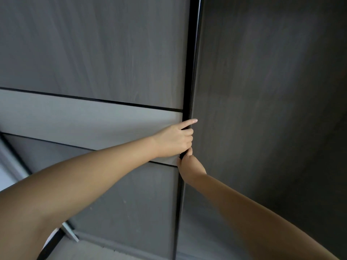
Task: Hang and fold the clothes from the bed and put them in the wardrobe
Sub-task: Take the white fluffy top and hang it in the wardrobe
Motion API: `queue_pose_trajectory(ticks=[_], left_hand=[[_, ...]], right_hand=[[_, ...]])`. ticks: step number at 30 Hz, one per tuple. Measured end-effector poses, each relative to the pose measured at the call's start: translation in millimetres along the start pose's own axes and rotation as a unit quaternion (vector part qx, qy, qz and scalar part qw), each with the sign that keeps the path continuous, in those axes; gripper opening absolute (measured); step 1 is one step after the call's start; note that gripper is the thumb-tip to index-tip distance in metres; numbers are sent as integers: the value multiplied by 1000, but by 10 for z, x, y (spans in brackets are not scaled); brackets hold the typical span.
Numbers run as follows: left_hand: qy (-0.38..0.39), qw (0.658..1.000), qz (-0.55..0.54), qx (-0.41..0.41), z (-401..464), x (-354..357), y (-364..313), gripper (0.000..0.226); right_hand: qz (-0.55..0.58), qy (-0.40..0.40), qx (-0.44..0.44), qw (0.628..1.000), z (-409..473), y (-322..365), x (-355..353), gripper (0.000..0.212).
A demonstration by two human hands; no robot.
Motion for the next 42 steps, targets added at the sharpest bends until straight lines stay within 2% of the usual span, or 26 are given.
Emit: queue_pose_trajectory(ticks=[2,5,8,10,11,13,16,18,21,23,26,30,33,36,42], left_hand=[[-11,1000,1,1,-16,-18,-1,20],[-12,1000,15,13,-26,4,-31,19],[-25,1000,9,6,-33,-27,-25,28],[-46,999,-6,-13,-19,-101,13,34],[-58,998,-19,-19,7,-140,22,35],[-64,995,-61,-42,109,-203,59,37],[-36,984,-151,-90,374,-255,82,41],[2,946,-291,-145,643,-186,122,43],[-22,871,-439,-219,1093,-225,189,37],[-34,821,-521,-229,1437,-305,96,37],[-27,770,-610,-183,1979,-552,-264,41],[-30,752,-653,-88,2649,-1194,-880,39],[-55,765,-642,15,3116,-2106,-1433,37],[-90,761,-630,125,3391,-3169,-2017,35],[-182,716,-601,303,3357,-5290,-3106,35]], right_hand=[[34,18,13,999,12,-14,24,65],[-2,27,-15,1000,-32,50,20,63],[134,48,40,989,-65,-56,-15,57],[314,78,96,941,-119,-191,20,52],[352,81,104,927,-162,-280,-11,49],[359,60,102,926,-223,-480,-38,44],[362,17,177,915,-420,-1055,6,38],[365,6,240,900,-633,-1493,98,38],[348,9,325,879,-1104,-2078,216,38],[338,1,372,865,-1512,-2414,292,37],[315,15,456,832,-2284,-2812,543,36],[269,46,548,791,-3467,-3119,862,39],[264,70,628,729,-4582,-3233,1041,38],[249,84,689,675,-5702,-3208,1114,38],[210,95,792,566,-7795,-2775,973,35]])
Point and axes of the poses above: each hand's wrist, its own z-axis towards the middle knuckle, its own x-axis out of the palm, y = z × x, the point moved 10 cm from there along z, towards the middle knuckle, and after that the axes turned 2 degrees about x, right-handed, at the moved point
